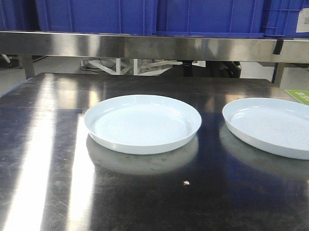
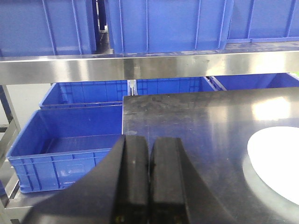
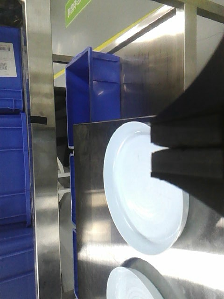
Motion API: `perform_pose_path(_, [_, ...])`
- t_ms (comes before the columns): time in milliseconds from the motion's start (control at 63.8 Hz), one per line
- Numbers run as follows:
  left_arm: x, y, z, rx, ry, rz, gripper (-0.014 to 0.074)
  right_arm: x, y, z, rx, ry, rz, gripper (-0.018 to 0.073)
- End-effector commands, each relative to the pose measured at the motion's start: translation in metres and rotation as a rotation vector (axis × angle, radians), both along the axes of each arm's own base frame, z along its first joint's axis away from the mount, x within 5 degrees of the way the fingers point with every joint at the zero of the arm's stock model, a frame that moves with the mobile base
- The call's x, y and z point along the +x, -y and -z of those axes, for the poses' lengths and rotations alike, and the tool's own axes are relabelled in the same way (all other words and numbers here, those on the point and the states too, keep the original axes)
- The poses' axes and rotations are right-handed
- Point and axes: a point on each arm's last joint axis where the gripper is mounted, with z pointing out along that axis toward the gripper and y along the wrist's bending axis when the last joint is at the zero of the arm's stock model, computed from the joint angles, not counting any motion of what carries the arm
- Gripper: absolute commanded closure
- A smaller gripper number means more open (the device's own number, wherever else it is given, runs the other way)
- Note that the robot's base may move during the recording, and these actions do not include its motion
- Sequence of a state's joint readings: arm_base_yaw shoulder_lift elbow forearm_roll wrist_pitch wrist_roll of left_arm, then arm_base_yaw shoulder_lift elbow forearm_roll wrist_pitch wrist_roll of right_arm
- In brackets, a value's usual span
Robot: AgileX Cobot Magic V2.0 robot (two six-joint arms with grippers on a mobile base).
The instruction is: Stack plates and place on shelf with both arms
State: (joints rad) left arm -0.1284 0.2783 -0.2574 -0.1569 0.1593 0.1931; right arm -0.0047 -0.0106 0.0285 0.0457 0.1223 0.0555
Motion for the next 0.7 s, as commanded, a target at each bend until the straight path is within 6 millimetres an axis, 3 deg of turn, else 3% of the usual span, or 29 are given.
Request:
perform_pose_path(0, [0.0004, -0.0017, -0.0194, -0.023, 0.134, -0.020, 0.0516, -0.0013, 0.0007, -0.0083, -0.022, 0.100, 0.009, 0.0510])
perform_pose_path(689, [0.0001, -0.0026, -0.0248, -0.031, 0.193, -0.029, 0.0516, -0.0014, 0.0007, -0.0087, -0.023, 0.105, 0.010, 0.0510])
